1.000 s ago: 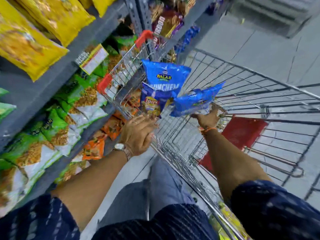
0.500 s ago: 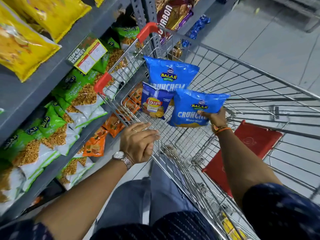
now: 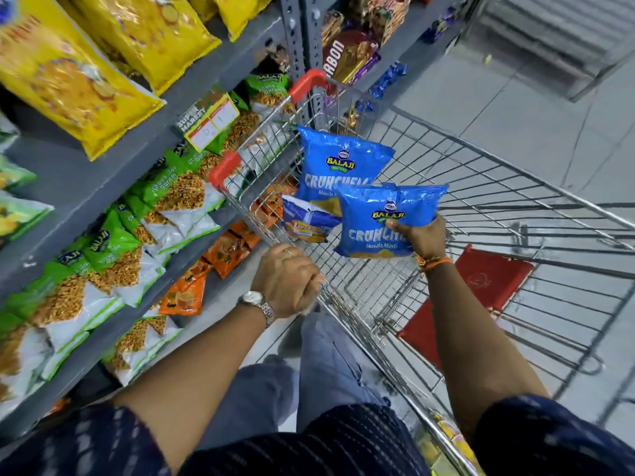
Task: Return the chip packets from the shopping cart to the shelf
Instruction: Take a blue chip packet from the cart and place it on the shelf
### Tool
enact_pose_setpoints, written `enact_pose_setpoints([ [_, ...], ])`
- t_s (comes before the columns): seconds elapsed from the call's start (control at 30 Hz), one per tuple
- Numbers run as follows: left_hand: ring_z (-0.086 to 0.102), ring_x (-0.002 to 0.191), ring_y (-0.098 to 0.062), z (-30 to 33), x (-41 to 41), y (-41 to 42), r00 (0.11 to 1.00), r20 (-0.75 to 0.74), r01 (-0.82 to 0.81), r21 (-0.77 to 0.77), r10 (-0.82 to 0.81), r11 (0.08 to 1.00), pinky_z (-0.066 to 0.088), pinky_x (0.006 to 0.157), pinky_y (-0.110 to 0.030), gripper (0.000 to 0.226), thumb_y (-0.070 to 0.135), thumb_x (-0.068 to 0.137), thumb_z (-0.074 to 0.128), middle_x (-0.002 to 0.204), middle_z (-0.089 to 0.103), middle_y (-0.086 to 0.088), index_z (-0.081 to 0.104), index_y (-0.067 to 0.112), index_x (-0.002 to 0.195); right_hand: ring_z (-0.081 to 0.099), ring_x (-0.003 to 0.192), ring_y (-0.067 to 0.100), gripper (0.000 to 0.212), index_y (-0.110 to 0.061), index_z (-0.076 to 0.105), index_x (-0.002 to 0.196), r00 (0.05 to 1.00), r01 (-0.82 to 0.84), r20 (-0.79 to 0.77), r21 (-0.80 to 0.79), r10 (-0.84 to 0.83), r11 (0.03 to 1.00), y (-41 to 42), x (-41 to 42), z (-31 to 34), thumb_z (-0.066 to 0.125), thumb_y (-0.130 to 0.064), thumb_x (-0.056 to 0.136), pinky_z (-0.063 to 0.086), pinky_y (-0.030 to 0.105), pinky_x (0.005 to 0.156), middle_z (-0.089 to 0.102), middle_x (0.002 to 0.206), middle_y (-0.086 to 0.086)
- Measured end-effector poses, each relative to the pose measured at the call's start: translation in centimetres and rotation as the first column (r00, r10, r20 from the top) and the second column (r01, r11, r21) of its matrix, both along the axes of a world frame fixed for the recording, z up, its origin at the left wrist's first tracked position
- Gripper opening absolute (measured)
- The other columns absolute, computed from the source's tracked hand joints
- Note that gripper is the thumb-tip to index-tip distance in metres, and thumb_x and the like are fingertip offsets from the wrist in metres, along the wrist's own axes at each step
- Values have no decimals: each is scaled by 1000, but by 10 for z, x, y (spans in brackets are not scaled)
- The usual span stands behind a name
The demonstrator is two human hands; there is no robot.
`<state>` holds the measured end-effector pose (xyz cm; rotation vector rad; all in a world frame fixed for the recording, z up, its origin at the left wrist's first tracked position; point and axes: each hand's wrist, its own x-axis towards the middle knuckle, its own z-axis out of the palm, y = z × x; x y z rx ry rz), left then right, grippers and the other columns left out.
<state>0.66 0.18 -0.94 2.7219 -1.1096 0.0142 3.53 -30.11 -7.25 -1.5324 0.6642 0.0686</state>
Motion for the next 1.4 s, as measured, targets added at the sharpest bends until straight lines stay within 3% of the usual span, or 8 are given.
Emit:
enact_pose_setpoints([
  [0.17, 72, 98, -24, 42, 1, 10, 988, -24, -155, -80, 154, 985, 42, 100, -34, 39, 35, 95, 46, 105, 78, -2, 79, 17, 100, 78, 83, 20, 43, 11, 69, 106, 990, 13, 139, -28, -9, 1000, 12, 12, 87, 87, 6, 67, 63, 32, 68, 78, 99, 12],
  [0.37, 56, 131, -27, 162, 30, 47, 902, 197, -298, -360, 384, 884, 24, 122, -29, 44, 29, 98, 50, 137, 64, -11, 67, 5, 132, 78, 78, 18, 38, 2, 71, 101, 943, -112, 317, 29, 97, 993, 53, 48, 227, 85, 8, 66, 61, 30, 66, 81, 88, -2],
  [0.47, 49, 141, -29, 225, 33, 83, 823, 362, -307, -366, 438, 879, 33, 122, -45, 48, 34, 104, 44, 147, 56, -9, 60, 8, 140, 76, 75, 14, 34, -4, 73, 94, 879, -194, 448, 28, 161, 981, 80, 64, 302, 85, 9, 65, 61, 29, 67, 81, 85, -4],
  [0.63, 45, 144, -31, 318, 24, 148, 589, 586, -378, -409, 557, 830, 36, 119, -49, 47, 34, 103, 46, 147, 57, -9, 60, 8, 139, 76, 76, 16, 29, -18, 78, 80, 703, -344, 671, 31, 235, 939, 139, 83, 427, 86, -5, 56, 63, 34, 70, 81, 86, -2],
  [0.87, 48, 142, -33, 379, 1, 246, 271, 678, -550, -474, 683, 688, 37, 118, -51, 47, 32, 101, 46, 146, 58, -10, 60, 7, 139, 77, 83, 22, 50, -2, 71, 107, 489, -546, 823, 32, 287, 837, 236, 116, 560, 83, -3, 59, 62, 37, 72, 80, 97, 5],
  [1.17, 58, 131, -30, 381, 37, 286, 238, 633, -661, -450, 737, 600, 40, 113, -45, 48, 41, 102, 46, 140, 64, -6, 63, 12, 136, 72, 98, 33, 58, -4, 78, 95, 470, -667, 795, 36, 384, 744, 336, 194, 621, 99, -20, 44, 55, 60, 95, 77, 103, 15],
  [1.33, 68, 114, -24, 377, 47, 284, 138, 674, -653, -489, 726, 579, 46, 93, -40, 41, 38, 103, 44, 127, 71, -1, 69, 17, 128, 64, 53, 4, 35, -5, 62, 73, 520, -587, 742, -49, 423, 808, 352, 222, 631, 94, -14, 63, 53, 19, 54, 69, 63, -5],
  [1.4, 68, 114, -22, 375, 49, 285, 104, 675, -649, -511, 731, 564, 46, 90, -38, 40, 38, 102, 44, 127, 72, 2, 70, 20, 127, 65, 53, 6, 35, 3, 68, 79, 508, -602, 728, -83, 461, 794, 355, 232, 629, 94, -13, 62, 50, 17, 52, 72, 61, -6],
])
